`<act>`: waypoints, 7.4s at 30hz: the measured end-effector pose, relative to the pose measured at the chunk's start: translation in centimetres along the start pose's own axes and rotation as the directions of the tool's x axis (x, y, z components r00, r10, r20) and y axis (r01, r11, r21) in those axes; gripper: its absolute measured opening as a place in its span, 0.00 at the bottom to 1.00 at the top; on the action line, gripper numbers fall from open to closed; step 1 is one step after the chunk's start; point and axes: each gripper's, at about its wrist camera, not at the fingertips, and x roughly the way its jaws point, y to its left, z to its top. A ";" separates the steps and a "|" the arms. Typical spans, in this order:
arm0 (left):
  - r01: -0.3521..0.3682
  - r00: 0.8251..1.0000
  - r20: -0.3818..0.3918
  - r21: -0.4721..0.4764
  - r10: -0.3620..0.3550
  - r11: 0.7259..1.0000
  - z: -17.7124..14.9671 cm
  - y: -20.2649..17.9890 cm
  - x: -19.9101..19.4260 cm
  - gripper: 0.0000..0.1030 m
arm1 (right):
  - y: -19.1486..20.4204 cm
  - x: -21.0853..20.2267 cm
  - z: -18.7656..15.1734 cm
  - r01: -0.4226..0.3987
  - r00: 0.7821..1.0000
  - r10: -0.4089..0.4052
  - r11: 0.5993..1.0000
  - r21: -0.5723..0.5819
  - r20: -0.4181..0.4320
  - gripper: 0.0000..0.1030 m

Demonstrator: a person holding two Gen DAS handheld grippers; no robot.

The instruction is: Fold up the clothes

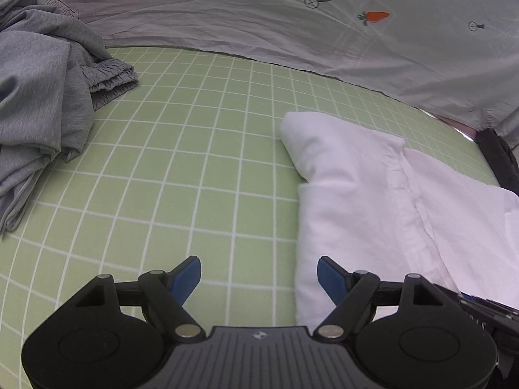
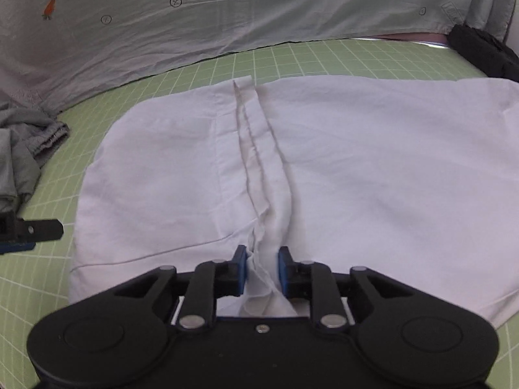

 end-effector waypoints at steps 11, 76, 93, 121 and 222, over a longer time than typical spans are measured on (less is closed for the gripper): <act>-0.026 1.000 -0.013 0.013 0.026 1.000 -2.5 -2.6 -1.9 0.80 | -1.0 -1.7 -1.9 0.061 0.996 -0.064 0.997 -0.049 -0.057 0.36; -0.303 0.952 -0.028 -0.200 0.304 0.932 -5.8 -25.0 -0.7 1.00 | -45.3 -0.4 6.4 0.194 0.975 -0.221 0.900 0.391 0.025 0.92; -0.238 0.967 0.022 -0.283 0.254 0.929 -6.8 -16.6 -4.0 1.00 | -35.8 -6.6 8.5 0.163 0.943 -0.189 0.980 0.115 0.272 0.33; -0.134 0.989 0.045 -0.131 0.141 0.982 -5.3 4.2 -6.2 1.00 | -7.3 0.0 1.4 0.414 0.909 -0.381 0.868 -0.274 0.167 0.43; 0.354 0.933 -0.037 -0.076 -0.358 0.932 1.7 -32.4 3.6 0.07 | -34.5 -9.4 -2.5 0.245 0.964 -0.265 0.928 0.281 0.033 1.00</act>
